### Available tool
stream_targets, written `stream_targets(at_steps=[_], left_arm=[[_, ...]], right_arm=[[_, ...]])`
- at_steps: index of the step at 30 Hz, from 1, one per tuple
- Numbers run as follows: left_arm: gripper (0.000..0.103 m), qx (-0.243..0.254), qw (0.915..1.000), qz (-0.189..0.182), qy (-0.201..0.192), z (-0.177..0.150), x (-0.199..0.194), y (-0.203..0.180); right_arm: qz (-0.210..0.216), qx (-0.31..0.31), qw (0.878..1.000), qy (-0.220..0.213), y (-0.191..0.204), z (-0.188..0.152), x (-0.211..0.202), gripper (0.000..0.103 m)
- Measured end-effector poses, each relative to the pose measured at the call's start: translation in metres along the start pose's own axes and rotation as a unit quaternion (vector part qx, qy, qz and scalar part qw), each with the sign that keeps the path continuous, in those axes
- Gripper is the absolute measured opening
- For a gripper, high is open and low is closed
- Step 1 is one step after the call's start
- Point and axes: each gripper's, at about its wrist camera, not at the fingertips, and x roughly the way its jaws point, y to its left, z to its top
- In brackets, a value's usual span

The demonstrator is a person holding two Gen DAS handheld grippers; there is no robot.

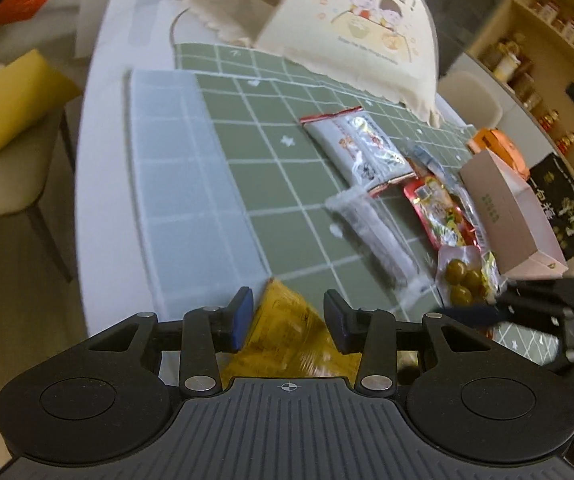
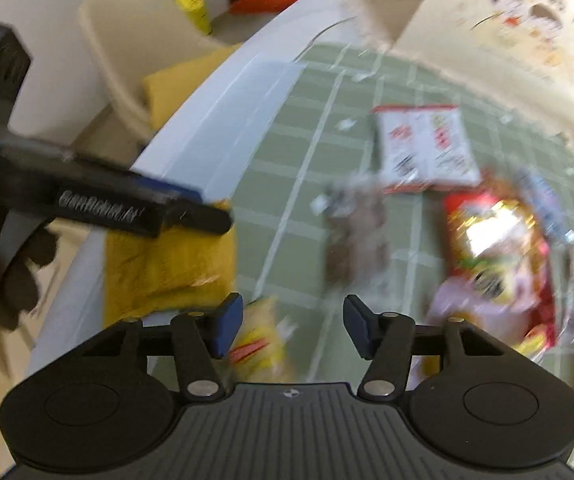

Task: Organize snacks
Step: 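Grasp the yellow wafer pack with the left tool while the right grasps the bread roll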

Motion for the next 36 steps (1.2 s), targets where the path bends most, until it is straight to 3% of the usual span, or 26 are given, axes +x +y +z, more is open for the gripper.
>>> stream_targets(at_steps=[2, 4, 6, 10, 18, 22, 25, 27, 29, 31, 33, 36], left_arm=[[0.046, 0.003, 0.9999, 0.013, -0.003, -0.011, -0.007, -0.006], [0.05, 0.001, 0.9998, 0.019, 0.002, -0.025, -0.014, -0.013], [0.05, 0.003, 0.9998, 0.017, 0.008, -0.041, -0.019, -0.026], [0.052, 0.023, 0.9994, 0.022, 0.013, -0.071, -0.017, -0.071], [0.051, -0.02, 0.9997, -0.013, 0.005, -0.108, 0.005, -0.169], [0.051, 0.075, 0.9965, 0.032, -0.014, -0.113, -0.016, -0.207], [0.051, 0.195, 0.9794, 0.051, 0.019, -0.128, -0.025, -0.232], [0.053, 0.286, 0.9543, 0.07, 0.051, -0.144, -0.023, -0.249], [0.054, 0.35, 0.9278, 0.102, 0.077, -0.161, -0.012, -0.26], [0.057, 0.367, 0.9167, 0.134, 0.083, -0.17, 0.001, -0.263], [0.059, 0.342, 0.9257, 0.151, 0.06, -0.164, 0.01, -0.265], [0.056, 0.254, 0.955, 0.151, 0.02, -0.142, 0.022, -0.264]], right_arm=[[0.014, -0.002, 1.0, 0.012, 0.003, -0.015, -0.01, 0.053], [0.018, 0.0, 0.999, 0.036, 0.002, -0.033, -0.016, 0.034], [0.016, 0.002, 0.998, 0.055, -0.002, -0.048, -0.02, 0.029], [0.009, 0.018, 0.998, 0.056, -0.024, -0.084, -0.043, 0.029], [0.004, 0.039, 0.999, 0.028, -0.09, -0.157, -0.101, 0.029], [-0.037, 0.048, 0.998, 0.013, -0.129, -0.19, -0.117, 0.029], [-0.038, 0.073, 0.997, 0.0, -0.162, -0.207, -0.126, 0.03], [-0.039, 0.081, 0.996, -0.01, -0.177, -0.216, -0.131, 0.034], [-0.037, 0.086, 0.995, -0.025, -0.189, -0.223, -0.136, 0.048], [-0.033, 0.091, 0.995, -0.037, -0.195, -0.225, -0.137, 0.056], [-0.033, 0.098, 0.994, -0.036, -0.197, -0.228, -0.134, 0.056], [-0.03, 0.1, 0.994, -0.036, -0.199, -0.231, -0.133, 0.057]])
